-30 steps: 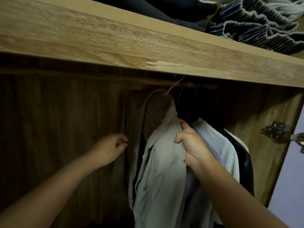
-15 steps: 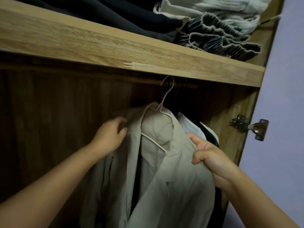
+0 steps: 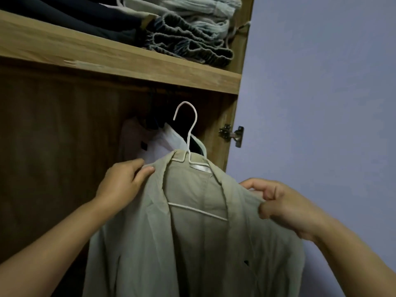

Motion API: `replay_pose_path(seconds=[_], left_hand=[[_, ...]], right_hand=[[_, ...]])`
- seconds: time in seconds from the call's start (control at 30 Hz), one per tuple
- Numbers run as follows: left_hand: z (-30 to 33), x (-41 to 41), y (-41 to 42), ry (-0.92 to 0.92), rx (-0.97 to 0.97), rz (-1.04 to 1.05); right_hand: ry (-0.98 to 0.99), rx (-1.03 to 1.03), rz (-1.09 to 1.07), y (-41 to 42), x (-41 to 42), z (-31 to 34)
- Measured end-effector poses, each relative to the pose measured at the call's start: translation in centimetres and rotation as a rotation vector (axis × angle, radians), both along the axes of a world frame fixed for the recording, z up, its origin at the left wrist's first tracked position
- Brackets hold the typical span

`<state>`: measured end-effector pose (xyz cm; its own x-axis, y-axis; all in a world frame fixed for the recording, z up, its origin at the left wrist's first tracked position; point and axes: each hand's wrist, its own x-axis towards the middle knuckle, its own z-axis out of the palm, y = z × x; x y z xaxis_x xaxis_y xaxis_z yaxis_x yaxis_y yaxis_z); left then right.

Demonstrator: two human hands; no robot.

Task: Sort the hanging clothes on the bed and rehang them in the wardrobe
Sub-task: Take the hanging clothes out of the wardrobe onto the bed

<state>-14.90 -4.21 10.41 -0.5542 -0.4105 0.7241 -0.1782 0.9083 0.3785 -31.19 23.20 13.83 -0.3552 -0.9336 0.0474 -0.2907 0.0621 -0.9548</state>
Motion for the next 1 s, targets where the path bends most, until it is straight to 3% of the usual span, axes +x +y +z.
replay_pose_path(seconds=[0.13, 0.37, 0.6, 1.0], left_hand=[[-1.6, -0.6, 4.8, 0.059, 0.026, -0.004], [-2.1, -2.9, 10.8, 0.055, 0.036, -0.15], [-2.5, -6.1, 12.2, -0.065, 0.076, -0.532], [-5.2, -9.1, 21.5, -0.149, 0.025, -0.955]], right_hand=[[0.352, 0.034, -0.129, 5.3, 0.6, 0.0], [0.864, 0.214, -0.618, 10.9, 2.0, -1.7], [0.898, 0.311, -0.973, 15.0, 5.7, -3.3], [0.78, 0.678, -1.396, 23.5, 16.8, -7.4]])
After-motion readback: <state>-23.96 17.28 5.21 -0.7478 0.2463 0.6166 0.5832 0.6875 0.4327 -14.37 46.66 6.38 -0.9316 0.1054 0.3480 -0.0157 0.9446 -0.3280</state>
